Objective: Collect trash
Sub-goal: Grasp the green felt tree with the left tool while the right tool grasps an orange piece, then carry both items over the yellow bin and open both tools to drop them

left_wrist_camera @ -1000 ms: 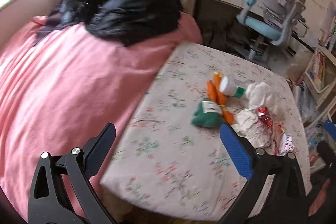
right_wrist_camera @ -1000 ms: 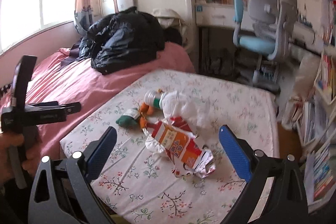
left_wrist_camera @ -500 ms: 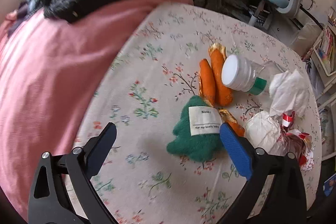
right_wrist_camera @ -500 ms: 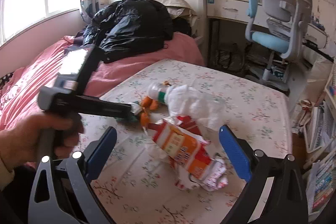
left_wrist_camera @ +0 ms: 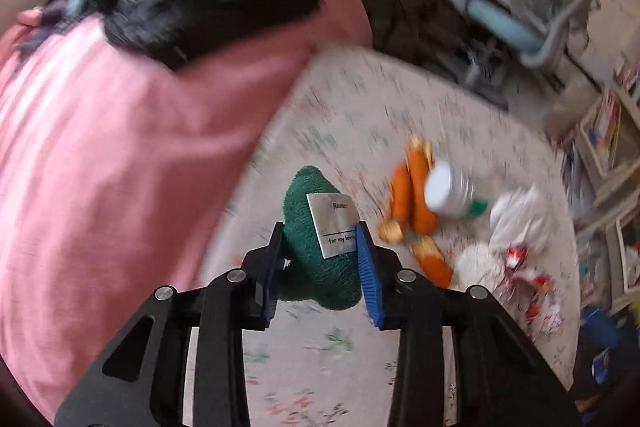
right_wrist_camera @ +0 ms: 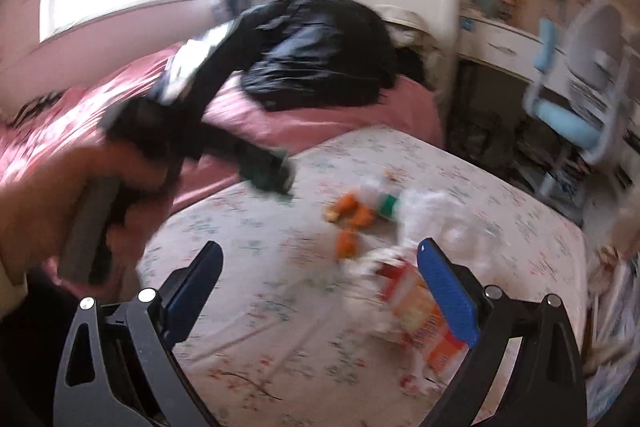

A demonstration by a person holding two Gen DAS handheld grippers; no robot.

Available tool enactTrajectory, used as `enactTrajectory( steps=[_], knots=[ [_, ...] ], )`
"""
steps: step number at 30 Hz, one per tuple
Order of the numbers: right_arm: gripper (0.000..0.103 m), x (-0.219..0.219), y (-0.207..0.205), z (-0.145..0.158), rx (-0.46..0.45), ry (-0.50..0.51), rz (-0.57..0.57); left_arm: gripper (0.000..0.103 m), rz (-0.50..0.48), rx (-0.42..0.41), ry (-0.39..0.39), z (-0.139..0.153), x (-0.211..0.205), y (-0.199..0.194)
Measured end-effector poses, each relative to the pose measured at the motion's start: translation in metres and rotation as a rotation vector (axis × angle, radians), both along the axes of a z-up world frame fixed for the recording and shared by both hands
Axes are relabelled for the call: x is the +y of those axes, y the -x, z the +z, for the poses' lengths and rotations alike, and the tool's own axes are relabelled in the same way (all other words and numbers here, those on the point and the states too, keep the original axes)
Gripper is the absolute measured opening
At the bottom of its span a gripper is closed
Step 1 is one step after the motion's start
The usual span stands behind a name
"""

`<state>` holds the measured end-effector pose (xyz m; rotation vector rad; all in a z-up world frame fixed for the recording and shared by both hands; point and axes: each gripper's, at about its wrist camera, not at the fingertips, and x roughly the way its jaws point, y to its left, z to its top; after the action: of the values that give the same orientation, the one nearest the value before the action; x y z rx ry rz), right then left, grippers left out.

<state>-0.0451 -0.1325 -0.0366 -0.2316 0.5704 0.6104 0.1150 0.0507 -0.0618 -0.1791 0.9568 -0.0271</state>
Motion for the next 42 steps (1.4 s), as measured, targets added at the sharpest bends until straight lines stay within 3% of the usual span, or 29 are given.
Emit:
enactTrajectory(
  steps=[4,8,13,17,20,22,26,30,35,42],
  knots=[
    [0.087,0.029,-0.015,-0.007,0.021,0.029,0.056,0.033,0.059,-0.079,0.038,0.023,0.023,0.008],
    [0.079,0.035,-0.078,-0.032,0.195,0.076,-0.061,0.033,0.06,-0.108,0.046,0.034,0.029,0.013],
    [0.054,0.026,-0.125,-0.055,0.335,0.155,-0.139,0.034,0.058,-0.127,0.084,0.045,0.041,0.023],
    [0.046,0.032,-0.135,-0.069,0.373,0.237,-0.111,0.034,0.039,-0.127,0.106,0.046,0.038,0.021],
    [0.034,0.039,-0.132,-0.072,0.357,0.268,-0.087,0.034,0.025,-0.137,0.105,0.049,0.034,0.021],
    [0.019,0.04,-0.13,-0.071,0.345,0.267,-0.091,0.034,0.024,-0.14,0.104,0.051,0.033,0.021],
    [0.018,0.038,-0.115,-0.058,0.313,0.194,-0.085,0.034,0.025,-0.14,0.098,0.053,0.032,0.021],
    [0.018,0.034,-0.07,-0.033,0.277,0.096,-0.034,0.034,0.012,-0.149,0.09,0.054,0.028,0.024],
    [0.018,0.017,-0.01,-0.015,0.252,0.001,-0.009,0.034,-0.066,-0.222,0.079,0.062,0.007,0.04],
    [0.018,-0.026,0.052,-0.012,0.293,-0.122,-0.08,0.034,-0.193,-0.306,0.047,0.072,-0.027,0.08]
  ],
)
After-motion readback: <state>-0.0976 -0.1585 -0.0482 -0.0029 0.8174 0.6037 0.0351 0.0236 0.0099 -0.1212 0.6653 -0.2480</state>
